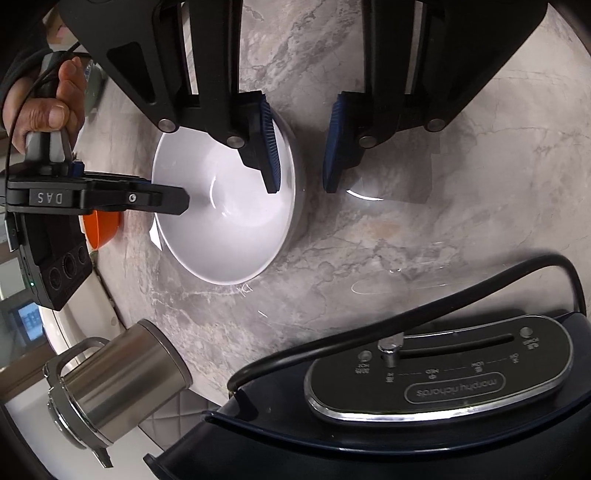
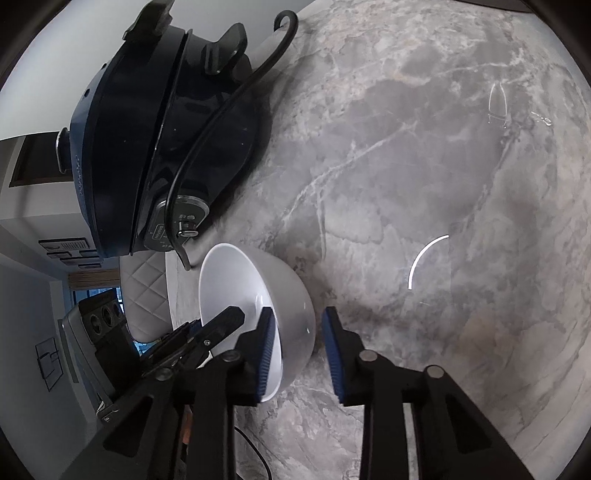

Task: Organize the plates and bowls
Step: 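Lift the small white bowl and carry it over the blue-and-white bowl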

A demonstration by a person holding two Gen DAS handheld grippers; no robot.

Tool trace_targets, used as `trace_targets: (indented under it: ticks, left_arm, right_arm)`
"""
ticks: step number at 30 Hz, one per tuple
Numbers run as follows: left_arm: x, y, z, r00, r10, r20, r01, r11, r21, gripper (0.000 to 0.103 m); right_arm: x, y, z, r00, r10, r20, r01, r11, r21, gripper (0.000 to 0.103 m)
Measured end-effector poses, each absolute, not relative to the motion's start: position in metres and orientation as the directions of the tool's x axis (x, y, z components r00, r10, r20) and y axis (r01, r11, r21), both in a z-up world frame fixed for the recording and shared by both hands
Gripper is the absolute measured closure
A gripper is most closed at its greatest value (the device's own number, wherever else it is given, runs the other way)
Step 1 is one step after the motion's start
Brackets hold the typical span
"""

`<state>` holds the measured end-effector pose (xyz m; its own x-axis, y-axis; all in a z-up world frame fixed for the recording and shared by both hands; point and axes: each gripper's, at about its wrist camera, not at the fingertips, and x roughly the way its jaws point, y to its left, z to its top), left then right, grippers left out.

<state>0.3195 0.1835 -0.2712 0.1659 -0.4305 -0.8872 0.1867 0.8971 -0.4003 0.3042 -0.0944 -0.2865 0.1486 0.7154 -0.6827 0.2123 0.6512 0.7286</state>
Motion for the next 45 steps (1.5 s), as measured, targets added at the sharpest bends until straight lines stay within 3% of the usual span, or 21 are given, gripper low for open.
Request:
trace_targets:
  ticks: [3,14,24,36,45]
  left_arm:
    - [0.320,0.180,-0.273,0.160,-0.444,-0.882,0.183,0.891,-0.415,0.089]
    - [0.310,0.180,-0.266,0.161,-0.445,-0.881,0.159,0.893,-0.422,0.089]
    - [0.275,0.163,-0.210,0.182,-0.480,-0.858,0.202,0.872,-0.445,0.089]
    - [0.164,0.065,-0.138,0.155,-0.547,-0.823,0.338,0.812,-0.476,0.089]
    - [0.082,-0.038,-0.114,0.153,-0.532,-0.833,0.327,0.823,-0.465,0.088]
  right_arm:
    - [0.304,-0.093,-0.286,0.137,0.715,-0.685,0.211,0.655,0.725,0.082]
    - [0.298,-0.090,-0.279,0.150,0.711,-0.687,0.221,0.654,0.724,0.082]
    - [0.257,-0.105,-0.239,0.231,0.713,-0.662,0.206,0.629,0.750,0.082]
    - [0.130,-0.196,-0.188,0.367,0.689,-0.625,0.217,0.589,0.778,0.082]
    - [0.051,-0.284,-0.177,0.353,0.721,-0.596,0.189,0.569,0.801,0.082]
